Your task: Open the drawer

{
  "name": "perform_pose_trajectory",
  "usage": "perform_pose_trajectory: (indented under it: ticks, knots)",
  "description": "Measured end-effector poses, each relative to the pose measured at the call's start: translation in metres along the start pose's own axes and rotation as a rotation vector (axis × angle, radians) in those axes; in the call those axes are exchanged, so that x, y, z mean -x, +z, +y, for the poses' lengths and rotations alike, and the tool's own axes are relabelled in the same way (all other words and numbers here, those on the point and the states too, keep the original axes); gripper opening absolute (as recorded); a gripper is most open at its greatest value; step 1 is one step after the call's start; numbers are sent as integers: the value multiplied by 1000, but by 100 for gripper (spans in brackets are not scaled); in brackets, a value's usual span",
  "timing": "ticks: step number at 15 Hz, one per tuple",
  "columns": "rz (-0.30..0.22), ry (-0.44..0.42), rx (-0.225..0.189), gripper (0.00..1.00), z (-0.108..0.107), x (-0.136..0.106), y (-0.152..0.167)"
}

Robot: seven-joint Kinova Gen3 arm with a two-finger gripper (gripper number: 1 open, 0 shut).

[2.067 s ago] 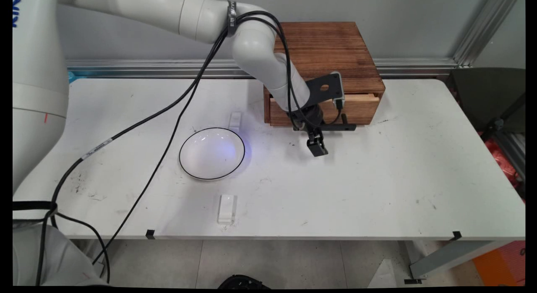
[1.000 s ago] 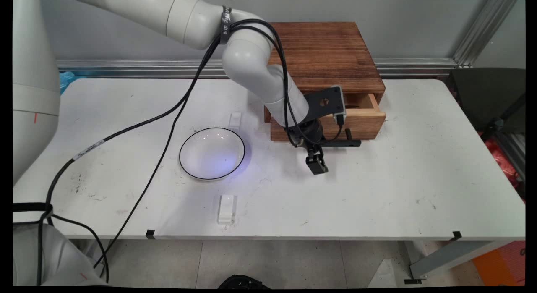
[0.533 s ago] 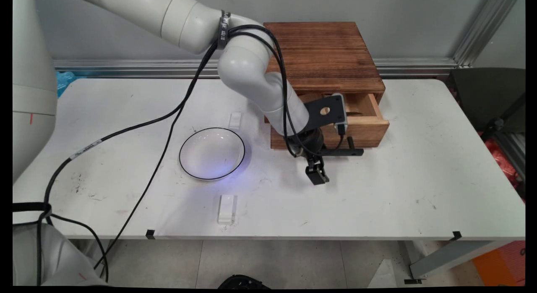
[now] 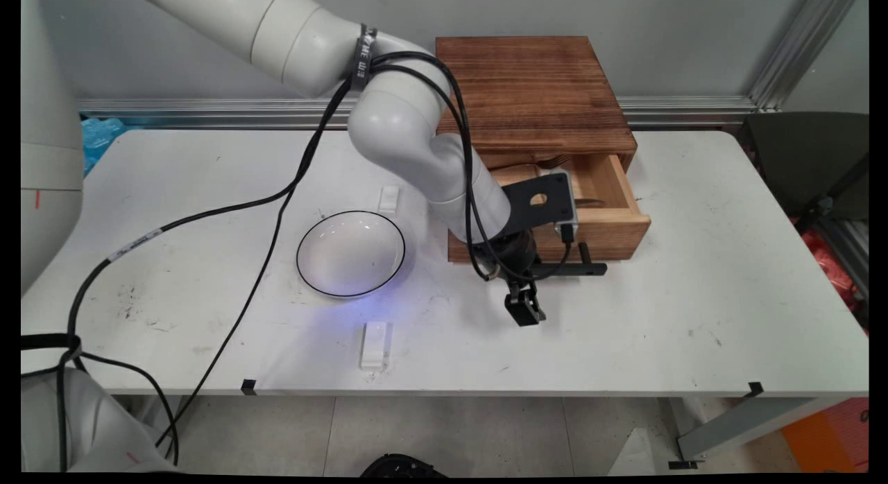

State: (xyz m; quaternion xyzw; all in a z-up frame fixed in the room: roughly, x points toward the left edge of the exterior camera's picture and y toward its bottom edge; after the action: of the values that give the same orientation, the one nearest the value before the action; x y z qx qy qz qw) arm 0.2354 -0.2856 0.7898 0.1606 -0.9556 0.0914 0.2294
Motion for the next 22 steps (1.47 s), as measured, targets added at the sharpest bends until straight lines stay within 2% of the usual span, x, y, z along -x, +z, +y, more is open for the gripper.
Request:
perform_pose_trajectory:
  ticks: [15, 22]
  knots:
    - [0, -15, 55, 100, 54, 0, -13]
    - [0, -16, 74, 100, 70, -1, -18]
